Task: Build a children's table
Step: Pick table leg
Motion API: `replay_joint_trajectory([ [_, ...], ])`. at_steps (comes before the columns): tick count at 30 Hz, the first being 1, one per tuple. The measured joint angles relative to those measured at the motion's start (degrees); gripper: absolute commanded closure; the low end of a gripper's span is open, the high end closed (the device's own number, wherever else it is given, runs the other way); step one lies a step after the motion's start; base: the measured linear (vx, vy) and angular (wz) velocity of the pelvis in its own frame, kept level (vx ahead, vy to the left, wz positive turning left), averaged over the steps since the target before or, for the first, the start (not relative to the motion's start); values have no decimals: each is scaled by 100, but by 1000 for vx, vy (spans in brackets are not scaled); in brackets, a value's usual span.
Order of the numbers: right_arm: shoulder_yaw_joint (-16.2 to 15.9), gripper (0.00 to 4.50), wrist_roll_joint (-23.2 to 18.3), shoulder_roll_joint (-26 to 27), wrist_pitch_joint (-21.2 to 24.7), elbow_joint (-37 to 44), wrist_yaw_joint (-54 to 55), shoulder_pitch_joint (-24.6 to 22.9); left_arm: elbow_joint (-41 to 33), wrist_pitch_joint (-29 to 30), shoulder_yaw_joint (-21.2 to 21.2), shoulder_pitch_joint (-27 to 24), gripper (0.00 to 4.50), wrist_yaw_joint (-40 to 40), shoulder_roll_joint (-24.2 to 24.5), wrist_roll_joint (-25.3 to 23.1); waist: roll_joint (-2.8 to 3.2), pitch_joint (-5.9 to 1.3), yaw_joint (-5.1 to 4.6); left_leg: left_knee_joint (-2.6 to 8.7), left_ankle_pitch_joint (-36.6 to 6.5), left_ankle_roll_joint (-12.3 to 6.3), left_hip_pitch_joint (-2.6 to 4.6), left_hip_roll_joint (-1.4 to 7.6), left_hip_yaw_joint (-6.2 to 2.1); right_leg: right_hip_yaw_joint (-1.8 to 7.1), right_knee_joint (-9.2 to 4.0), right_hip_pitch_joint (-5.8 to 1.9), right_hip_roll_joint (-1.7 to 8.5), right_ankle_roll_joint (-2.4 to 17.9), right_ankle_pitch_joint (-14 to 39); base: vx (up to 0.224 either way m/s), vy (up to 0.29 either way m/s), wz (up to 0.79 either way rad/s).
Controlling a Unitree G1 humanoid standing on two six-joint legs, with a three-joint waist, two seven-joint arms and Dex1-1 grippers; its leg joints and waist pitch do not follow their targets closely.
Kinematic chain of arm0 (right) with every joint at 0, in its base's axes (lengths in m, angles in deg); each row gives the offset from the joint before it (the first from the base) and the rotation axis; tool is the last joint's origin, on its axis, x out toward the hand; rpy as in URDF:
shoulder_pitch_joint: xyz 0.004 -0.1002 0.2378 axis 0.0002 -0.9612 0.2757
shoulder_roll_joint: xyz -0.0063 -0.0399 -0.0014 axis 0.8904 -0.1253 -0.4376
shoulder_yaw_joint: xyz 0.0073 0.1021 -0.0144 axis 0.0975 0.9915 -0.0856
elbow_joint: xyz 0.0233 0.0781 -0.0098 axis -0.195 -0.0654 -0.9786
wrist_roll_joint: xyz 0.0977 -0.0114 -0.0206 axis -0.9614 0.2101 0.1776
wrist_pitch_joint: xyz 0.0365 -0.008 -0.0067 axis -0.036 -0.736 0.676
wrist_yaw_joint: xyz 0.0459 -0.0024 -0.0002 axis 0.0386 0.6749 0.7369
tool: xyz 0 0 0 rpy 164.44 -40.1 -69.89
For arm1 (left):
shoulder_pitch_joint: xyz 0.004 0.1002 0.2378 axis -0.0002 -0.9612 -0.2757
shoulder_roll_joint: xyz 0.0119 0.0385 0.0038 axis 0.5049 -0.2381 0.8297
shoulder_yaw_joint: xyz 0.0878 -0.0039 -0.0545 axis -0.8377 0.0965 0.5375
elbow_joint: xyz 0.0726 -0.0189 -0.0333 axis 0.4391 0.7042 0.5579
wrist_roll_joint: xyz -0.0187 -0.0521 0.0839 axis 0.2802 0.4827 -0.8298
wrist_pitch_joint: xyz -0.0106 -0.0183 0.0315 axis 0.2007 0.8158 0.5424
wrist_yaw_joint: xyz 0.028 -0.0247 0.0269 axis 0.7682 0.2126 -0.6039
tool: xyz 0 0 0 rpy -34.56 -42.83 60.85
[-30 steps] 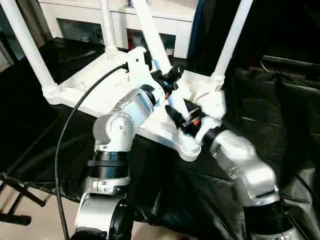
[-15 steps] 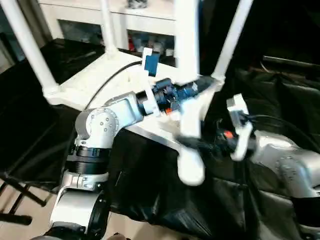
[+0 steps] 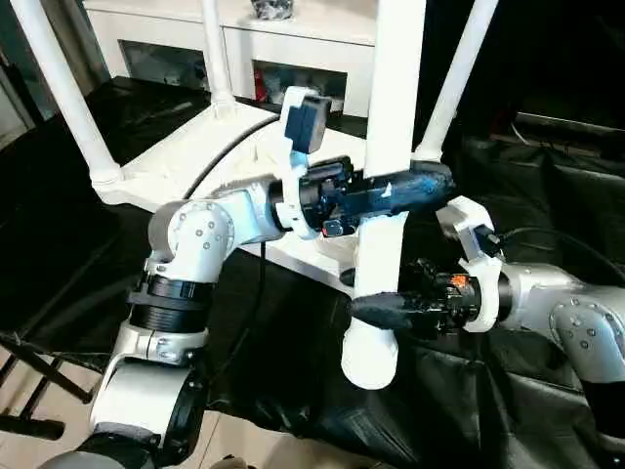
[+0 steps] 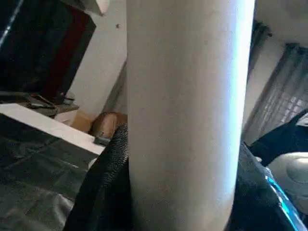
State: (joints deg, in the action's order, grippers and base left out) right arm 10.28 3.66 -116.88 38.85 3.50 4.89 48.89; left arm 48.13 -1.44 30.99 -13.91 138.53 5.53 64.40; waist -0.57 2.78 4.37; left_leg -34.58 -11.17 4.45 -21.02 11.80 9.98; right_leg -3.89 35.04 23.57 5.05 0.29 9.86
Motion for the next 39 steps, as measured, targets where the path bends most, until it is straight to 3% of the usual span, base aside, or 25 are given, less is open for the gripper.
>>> replay_joint_trajectory([
  [5,-8,244,-19,6,69,62,1,0,53,8,8,0,269,50,18,4,2,1,59,-1,0,0,0,-1,0,0,0,0,0,0,0,0,0,0],
  [10,-6,259,12,86,57,75,116,-1,151,-43,33,0,269,49,32,15,1,1,69,-1,1,2,2,-1,0,0,0,0,0,0,0,0,0,0],
  [12,8,264,28,112,30,61,159,-11,193,-96,40,3,199,3,10,-11,-26,4,66,3,2,2,-1,-1,5,3,2,0,1,0,0,0,0,0],
  [19,129,264,568,641,-492,-351,1194,-18,409,-1035,80,12,154,-1173,-154,-950,-126,6,70,1,10,13,-1,3,-2,-3,-1,-7,1,-5,2,0,0,0],
  [26,171,264,1578,1188,-1228,-733,2660,3,217,-1216,-114,-43,155,-3087,-279,-2015,-140,10,79,3,14,20,-15,2,-8,-5,1,13,3,-5,2,0,0,0],
  [28,173,264,1678,1235,-1297,-727,2861,34,140,-1186,-88,-84,155,-3569,-385,-2194,-139,11,75,5,13,20,-15,2,-7,-5,0,13,2,-5,2,0,0,0],
  [29,178,264,1737,1271,-1317,-719,2957,36,91,-1178,-82,-93,184,-3779,-430,-2270,-127,14,72,5,13,20,-14,3,-8,-6,-1,12,1,-5,2,0,0,0],
  [33,221,264,1925,1563,-1385,-646,3503,34,-24,-1393,57,-235,217,-4591,-928,-2552,-95,12,67,5,15,22,-12,2,-8,-5,-1,10,1,-5,1,0,0,0],
  [39,233,264,2048,1817,-1498,-373,3908,30,-124,-1662,115,-290,257,-5021,-1266,-2581,-80,7,60,6,16,25,-11,4,-13,-6,-1,10,-2,-6,1,0,0,0],
])
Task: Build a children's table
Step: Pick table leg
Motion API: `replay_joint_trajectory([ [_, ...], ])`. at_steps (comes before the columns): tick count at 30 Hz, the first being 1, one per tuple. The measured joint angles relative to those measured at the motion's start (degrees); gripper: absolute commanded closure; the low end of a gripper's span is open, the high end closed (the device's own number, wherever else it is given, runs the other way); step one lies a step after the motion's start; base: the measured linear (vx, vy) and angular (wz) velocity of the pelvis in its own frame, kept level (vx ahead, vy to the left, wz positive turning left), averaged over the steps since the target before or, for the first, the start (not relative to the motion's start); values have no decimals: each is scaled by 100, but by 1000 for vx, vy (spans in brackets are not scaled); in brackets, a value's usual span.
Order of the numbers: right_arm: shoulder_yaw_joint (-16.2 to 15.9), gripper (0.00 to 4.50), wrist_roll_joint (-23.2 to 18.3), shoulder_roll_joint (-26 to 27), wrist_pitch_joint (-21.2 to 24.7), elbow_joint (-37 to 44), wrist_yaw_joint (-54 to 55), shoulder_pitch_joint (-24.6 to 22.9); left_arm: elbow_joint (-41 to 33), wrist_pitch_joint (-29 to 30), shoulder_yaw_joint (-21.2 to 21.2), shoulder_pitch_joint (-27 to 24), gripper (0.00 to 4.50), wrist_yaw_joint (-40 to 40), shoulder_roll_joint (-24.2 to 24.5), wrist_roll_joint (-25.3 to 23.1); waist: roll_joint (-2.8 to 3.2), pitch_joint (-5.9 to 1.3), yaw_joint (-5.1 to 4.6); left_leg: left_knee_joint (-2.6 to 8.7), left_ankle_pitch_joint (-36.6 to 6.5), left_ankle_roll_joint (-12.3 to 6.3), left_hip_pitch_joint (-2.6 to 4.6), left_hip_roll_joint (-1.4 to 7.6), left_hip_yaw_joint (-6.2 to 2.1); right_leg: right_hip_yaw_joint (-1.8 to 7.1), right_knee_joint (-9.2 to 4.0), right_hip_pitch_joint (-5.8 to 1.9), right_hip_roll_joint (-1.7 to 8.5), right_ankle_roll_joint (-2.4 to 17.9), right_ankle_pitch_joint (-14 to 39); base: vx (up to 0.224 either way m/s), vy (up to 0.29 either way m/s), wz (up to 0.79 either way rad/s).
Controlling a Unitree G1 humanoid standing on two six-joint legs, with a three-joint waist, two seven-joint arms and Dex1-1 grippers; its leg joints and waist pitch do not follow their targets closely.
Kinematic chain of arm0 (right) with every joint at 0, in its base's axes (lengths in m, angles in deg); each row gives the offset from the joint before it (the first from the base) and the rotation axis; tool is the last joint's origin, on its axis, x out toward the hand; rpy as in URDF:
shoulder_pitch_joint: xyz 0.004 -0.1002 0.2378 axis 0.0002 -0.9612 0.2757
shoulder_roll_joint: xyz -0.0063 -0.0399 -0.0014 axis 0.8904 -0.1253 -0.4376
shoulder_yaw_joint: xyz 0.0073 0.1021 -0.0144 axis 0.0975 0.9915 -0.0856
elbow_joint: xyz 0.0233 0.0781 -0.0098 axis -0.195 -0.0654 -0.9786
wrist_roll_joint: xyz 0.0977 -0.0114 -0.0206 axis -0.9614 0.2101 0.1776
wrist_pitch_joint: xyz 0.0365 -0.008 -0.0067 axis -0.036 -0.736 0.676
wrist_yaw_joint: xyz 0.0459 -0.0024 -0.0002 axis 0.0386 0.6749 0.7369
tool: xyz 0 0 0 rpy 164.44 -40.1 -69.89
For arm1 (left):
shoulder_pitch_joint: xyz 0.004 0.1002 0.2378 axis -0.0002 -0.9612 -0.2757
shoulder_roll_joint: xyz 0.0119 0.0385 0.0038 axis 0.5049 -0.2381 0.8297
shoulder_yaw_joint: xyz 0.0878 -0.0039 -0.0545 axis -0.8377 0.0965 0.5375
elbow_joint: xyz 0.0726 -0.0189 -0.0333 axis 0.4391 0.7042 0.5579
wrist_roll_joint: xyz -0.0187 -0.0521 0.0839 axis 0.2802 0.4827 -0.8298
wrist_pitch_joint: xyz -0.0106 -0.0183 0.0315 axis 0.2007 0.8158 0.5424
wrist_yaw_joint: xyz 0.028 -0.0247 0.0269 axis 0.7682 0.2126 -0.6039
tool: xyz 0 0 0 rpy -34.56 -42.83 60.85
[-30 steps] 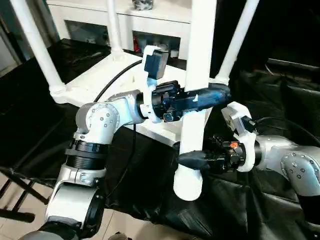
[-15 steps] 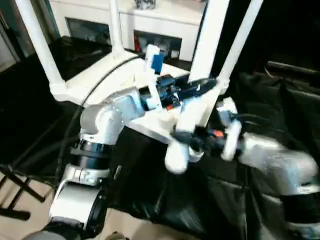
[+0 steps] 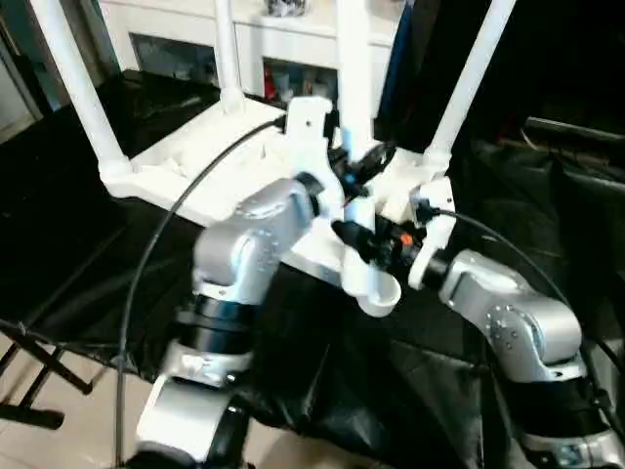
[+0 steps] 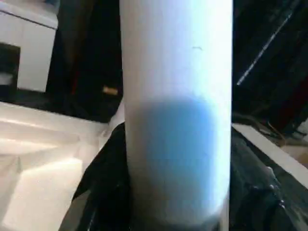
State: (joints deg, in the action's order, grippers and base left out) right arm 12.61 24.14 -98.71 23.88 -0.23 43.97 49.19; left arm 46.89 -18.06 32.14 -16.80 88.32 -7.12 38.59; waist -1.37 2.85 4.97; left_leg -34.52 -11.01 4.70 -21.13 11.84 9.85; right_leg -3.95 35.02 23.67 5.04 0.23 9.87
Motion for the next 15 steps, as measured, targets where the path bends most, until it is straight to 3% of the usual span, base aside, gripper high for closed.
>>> replay_joint_trajectory([
  [4,-11,264,34,63,-17,75,78,-2,-8,38,137,0,262,92,-14,236,11,3,-14,2,0,1,1,0,0,0,-1,0,-2,-1,0,0,0,0],
  [5,-2,208,19,89,-17,77,78,-2,-9,46,160,0,264,150,-2,282,20,4,-9,2,0,1,0,0,0,0,-1,0,-2,-1,0,0,0,0],
  [6,5,194,4,90,-17,81,75,-2,-9,46,187,0,264,194,-1,293,26,6,-7,2,0,0,-1,-1,0,1,-3,1,-2,-1,0,0,0,0],
  [10,248,171,-277,32,-17,135,-128,1,-6,111,289,0,265,540,26,508,57,8,9,2,-1,-1,-4,-3,1,2,-7,0,-1,-1,0,0,0,0],
  [15,489,136,-869,-551,324,107,-1035,0,79,300,360,55,265,1230,293,918,81,18,0,2,0,-2,-3,-2,3,2,-6,0,-4,-1,0,0,0,0],
])
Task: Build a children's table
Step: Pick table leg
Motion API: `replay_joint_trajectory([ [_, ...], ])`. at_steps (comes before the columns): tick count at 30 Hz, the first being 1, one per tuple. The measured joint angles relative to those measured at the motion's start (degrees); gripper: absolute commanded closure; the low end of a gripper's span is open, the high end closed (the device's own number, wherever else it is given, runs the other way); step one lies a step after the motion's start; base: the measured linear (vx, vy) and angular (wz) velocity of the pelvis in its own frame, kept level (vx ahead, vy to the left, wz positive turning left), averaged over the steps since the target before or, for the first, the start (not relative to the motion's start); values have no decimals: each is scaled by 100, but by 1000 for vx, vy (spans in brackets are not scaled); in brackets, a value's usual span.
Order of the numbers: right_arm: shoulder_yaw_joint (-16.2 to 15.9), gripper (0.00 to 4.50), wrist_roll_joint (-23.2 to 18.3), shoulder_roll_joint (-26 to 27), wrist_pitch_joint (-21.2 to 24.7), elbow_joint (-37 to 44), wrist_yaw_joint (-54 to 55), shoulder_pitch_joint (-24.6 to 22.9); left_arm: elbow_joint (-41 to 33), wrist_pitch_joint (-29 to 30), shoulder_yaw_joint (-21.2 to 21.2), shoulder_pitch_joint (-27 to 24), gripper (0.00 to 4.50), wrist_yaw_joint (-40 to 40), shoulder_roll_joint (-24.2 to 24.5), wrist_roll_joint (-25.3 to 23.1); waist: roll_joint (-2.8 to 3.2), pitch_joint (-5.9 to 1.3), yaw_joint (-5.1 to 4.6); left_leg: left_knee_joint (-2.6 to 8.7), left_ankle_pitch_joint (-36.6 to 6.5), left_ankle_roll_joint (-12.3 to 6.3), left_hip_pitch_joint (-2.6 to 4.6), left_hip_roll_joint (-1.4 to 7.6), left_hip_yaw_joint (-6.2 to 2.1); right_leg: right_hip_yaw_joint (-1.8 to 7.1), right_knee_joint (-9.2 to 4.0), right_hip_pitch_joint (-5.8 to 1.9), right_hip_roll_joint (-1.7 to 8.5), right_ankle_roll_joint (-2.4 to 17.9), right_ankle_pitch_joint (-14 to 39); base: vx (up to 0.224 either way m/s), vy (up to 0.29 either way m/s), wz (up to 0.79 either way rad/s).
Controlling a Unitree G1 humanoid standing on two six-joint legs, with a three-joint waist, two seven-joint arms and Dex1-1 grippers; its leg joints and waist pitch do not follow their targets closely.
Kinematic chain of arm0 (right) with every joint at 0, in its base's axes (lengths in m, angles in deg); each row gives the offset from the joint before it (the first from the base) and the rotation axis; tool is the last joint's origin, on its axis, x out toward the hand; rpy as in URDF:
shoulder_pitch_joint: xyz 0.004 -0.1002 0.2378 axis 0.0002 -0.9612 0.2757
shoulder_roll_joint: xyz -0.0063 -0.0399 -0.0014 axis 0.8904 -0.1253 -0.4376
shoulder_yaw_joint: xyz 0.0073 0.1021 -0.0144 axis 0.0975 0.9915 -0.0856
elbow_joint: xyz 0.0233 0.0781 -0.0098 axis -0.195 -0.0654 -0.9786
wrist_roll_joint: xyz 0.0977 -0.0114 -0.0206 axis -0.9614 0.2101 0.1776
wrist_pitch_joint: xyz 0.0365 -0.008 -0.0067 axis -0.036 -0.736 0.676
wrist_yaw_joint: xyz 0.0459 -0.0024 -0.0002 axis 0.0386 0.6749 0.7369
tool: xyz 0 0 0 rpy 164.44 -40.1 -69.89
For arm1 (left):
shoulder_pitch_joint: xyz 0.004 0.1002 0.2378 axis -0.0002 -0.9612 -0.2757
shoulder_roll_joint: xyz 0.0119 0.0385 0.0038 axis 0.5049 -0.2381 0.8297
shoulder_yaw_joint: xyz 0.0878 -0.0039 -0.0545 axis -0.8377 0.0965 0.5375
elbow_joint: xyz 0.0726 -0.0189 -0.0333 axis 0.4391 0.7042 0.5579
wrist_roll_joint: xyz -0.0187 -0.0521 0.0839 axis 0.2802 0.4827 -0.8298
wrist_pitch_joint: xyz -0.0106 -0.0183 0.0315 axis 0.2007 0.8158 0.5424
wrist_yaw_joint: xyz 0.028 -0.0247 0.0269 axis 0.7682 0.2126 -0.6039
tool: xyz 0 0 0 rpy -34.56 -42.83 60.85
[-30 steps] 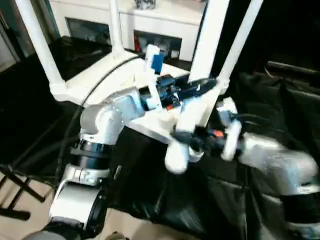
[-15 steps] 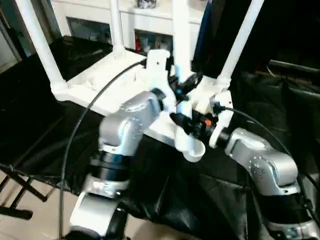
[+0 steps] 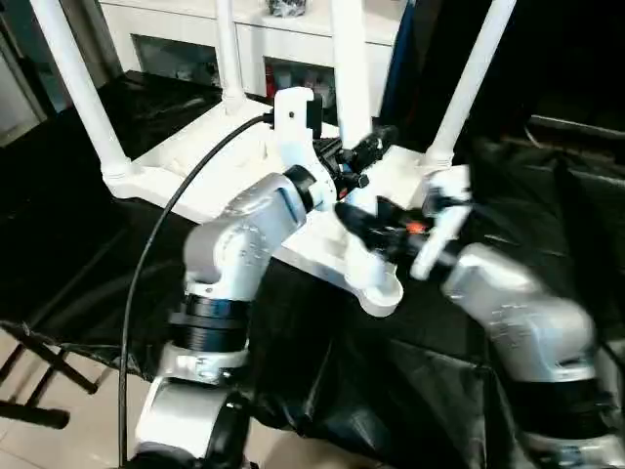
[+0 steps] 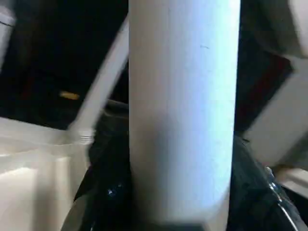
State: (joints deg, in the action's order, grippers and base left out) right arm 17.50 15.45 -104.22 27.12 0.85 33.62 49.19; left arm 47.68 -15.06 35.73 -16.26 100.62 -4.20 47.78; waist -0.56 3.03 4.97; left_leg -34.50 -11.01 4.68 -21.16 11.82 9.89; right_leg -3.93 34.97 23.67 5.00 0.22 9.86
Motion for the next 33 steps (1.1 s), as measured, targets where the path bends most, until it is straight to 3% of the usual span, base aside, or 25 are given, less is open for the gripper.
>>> replay_joint_trajectory([
  [1,12,111,-106,-146,112,-12,-214,0,40,12,-8,18,265,178,66,64,5,-2,0,0,0,0,1,0,1,1,1,0,0,0,0,0,0,0],
  [5,34,91,-417,-753,560,-284,-1169,81,279,169,0,245,265,919,412,268,18,-4,-9,-1,1,0,5,1,1,1,5,-2,-1,1,-1,0,0,0],
  [12,-174,80,-629,-1109,887,-520,-2042,341,306,572,-180,344,265,1708,652,593,21,-5,15,-2,1,-1,4,1,6,1,5,-2,0,3,-1,0,0,0],
  [18,-345,80,-682,-1167,918,-766,-2436,582,260,701,-446,345,265,2148,673,686,17,-4,15,-3,5,-6,4,1,12,1,7,-3,2,4,-2,0,0,0],
  [27,-610,80,-598,-1264,988,-792,-2765,603,260,754,-503,345,265,2280,667,719,15,-4,15,-4,7,-8,4,1,13,1,10,-2,2,4,-2,0,0,0],
  [28,-634,107,-584,-1264,988,-800,-2766,603,260,758,-506,345,265,2297,666,722,15,-4,14,-4,7,-8,4,1,12,0,10,-2,2,4,-2,0,0,0],
  [31,-717,114,-541,-1263,986,-918,-2775,665,260,767,-511,345,265,2353,667,745,15,-3,12,-4,7,-8,4,1,13,1,11,-2,2,4,-2,0,0,0],
  [33,-719,143,-530,-1262,980,-949,-2782,690,257,783,-538,345,265,2369,667,773,15,-4,16,-4,7,-9,4,1,13,0,12,-2,2,4,-2,0,0,0],
])
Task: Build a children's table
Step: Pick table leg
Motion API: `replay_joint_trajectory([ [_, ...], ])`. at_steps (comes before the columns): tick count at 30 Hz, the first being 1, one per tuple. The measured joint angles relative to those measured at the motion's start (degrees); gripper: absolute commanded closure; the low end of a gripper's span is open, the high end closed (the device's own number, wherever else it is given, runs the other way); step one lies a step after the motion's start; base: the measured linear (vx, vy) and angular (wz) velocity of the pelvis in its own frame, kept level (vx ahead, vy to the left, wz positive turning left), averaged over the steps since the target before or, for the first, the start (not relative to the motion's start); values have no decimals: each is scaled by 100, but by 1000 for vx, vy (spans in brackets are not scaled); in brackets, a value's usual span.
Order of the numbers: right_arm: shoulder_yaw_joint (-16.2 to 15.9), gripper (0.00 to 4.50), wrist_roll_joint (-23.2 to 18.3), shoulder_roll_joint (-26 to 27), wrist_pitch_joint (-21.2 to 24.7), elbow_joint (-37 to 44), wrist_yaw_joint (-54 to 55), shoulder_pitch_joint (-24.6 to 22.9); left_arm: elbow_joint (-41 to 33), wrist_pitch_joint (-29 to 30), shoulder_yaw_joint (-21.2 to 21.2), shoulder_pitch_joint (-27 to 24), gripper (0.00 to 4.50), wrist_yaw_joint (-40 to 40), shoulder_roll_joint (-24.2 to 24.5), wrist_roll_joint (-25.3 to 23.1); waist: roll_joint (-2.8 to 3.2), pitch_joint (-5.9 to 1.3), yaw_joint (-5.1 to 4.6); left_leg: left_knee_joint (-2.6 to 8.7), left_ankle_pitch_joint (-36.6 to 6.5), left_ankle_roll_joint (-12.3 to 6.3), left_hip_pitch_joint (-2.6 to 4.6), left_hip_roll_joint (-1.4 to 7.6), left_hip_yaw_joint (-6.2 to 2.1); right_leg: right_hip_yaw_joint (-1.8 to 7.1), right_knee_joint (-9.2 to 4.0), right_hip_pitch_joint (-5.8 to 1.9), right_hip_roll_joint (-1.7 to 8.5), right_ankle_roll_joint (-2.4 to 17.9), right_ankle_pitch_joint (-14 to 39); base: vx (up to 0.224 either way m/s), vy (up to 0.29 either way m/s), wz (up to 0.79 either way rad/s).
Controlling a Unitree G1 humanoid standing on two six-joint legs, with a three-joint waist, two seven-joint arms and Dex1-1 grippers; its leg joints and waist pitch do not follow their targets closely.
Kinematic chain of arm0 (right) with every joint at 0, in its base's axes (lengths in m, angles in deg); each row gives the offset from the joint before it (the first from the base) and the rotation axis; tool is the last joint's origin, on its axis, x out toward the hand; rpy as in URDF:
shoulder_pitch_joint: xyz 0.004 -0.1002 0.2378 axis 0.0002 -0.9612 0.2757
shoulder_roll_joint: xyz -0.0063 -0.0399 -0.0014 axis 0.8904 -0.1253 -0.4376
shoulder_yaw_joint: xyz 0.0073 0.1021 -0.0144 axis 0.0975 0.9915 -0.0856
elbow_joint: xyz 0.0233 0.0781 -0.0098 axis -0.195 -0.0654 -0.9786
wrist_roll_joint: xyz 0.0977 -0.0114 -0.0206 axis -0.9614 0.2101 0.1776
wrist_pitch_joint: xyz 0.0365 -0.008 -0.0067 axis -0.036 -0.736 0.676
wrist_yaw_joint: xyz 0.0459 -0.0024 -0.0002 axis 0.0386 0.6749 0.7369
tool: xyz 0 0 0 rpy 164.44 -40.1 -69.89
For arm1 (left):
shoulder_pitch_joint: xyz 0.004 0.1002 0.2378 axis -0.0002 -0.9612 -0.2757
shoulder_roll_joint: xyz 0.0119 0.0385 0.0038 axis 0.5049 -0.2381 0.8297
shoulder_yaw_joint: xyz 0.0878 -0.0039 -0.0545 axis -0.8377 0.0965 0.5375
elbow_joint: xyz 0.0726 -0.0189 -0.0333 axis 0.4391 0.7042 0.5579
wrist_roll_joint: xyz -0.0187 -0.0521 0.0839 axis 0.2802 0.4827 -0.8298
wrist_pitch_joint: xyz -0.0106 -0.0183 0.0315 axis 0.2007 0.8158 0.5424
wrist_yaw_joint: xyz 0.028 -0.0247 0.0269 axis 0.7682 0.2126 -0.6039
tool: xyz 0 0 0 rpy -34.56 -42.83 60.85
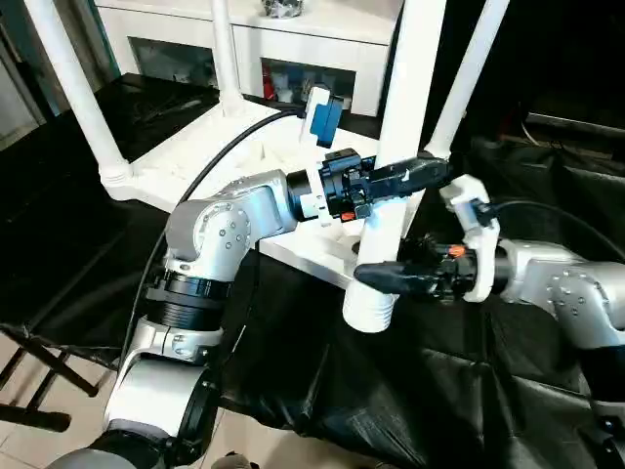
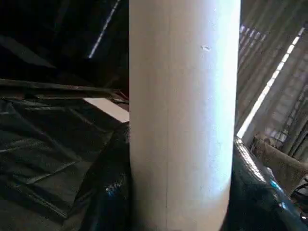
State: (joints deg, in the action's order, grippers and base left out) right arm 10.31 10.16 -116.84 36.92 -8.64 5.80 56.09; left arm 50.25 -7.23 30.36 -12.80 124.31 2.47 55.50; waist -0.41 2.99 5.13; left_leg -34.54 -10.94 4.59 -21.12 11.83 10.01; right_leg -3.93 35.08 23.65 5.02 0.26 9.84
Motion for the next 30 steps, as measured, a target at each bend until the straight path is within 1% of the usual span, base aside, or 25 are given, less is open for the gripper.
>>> replay_joint_trajectory([
  [3,-15,154,38,14,-12,-1,-66,0,-28,65,-29,0,265,30,-2,18,0,0,0,0,2,-4,-1,0,0,0,0,0,0,0,0,0,0,0],
  [4,-15,176,41,25,-19,-1,-90,0,-47,74,-29,0,265,30,-8,21,0,0,0,0,2,-4,-1,0,0,0,0,0,0,0,0,0,0,0],
  [5,-16,188,43,38,-30,-1,-100,0,-70,78,-29,0,265,32,-18,27,0,0,0,0,2,-4,-1,0,0,0,0,0,0,0,0,0,0,0],
  [8,-46,197,39,51,-78,0,-137,0,-71,79,-29,0,265,29,-25,28,0,0,0,-1,2,-3,0,0,0,0,1,0,0,1,0,0,0,0],
  [9,-54,206,40,52,-85,0,-159,0,-71,79,-29,0,265,29,-27,28,0,0,0,-2,2,-3,0,0,0,0,1,0,0,1,-1,0,0,0],
  [10,-55,231,41,52,-89,0,-165,0,-71,79,-29,0,265,29,-29,28,0,0,0,-2,1,-2,0,0,0,0,1,0,0,1,-1,0,0,0],
  [14,-66,237,65,61,-144,2,-187,0,-63,79,-26,0,265,27,-27,28,0,0,-1,-2,1,-2,0,0,0,0,2,0,0,2,-1,0,0,0],
  [15,-66,212,71,67,-147,2,-184,0,-63,79,-26,0,266,27,-25,27,0,0,-2,-2,1,-2,0,0,0,0,2,0,0,2,-1,0,0,0],
  [17,-65,188,98,83,-161,-1,-184,0,-63,78,-27,0,266,31,-18,25,0,0,-2,-2,1,-2,0,0,0,0,3,0,0,2,-1,0,0,0],
  [20,-66,188,162,124,-201,-7,-163,0,-63,78,-50,0,266,51,-23,25,1,0,-1,-2,2,-3,0,0,0,0,3,0,0,2,-1,0,0,0],
  [26,-67,188,147,131,-168,-7,-222,0,-63,78,-85,1,266,99,-19,25,1,0,-1,-3,2,-3,0,0,-1,0,4,0,0,2,-1,0,0,0],
  [27,-67,204,142,131,-142,-7,-231,0,-63,78,-91,1,266,107,-18,25,0,0,0,-3,2,-3,0,0,0,0,5,0,0,2,-1,0,0,0],
  [28,-67,204,140,131,-124,-7,-235,0,-63,78,-102,2,266,109,-16,25,1,0,0,-3,2,-4,1,0,0,0,5,0,0,2,-1,0,0,0],
  [30,-78,224,125,129,-100,-7,-278,0,-63,77,-134,7,266,109,-1,25,0,0,-1,-4,2,-3,1,0,0,0,6,0,0,3,-2,0,0,0],
])
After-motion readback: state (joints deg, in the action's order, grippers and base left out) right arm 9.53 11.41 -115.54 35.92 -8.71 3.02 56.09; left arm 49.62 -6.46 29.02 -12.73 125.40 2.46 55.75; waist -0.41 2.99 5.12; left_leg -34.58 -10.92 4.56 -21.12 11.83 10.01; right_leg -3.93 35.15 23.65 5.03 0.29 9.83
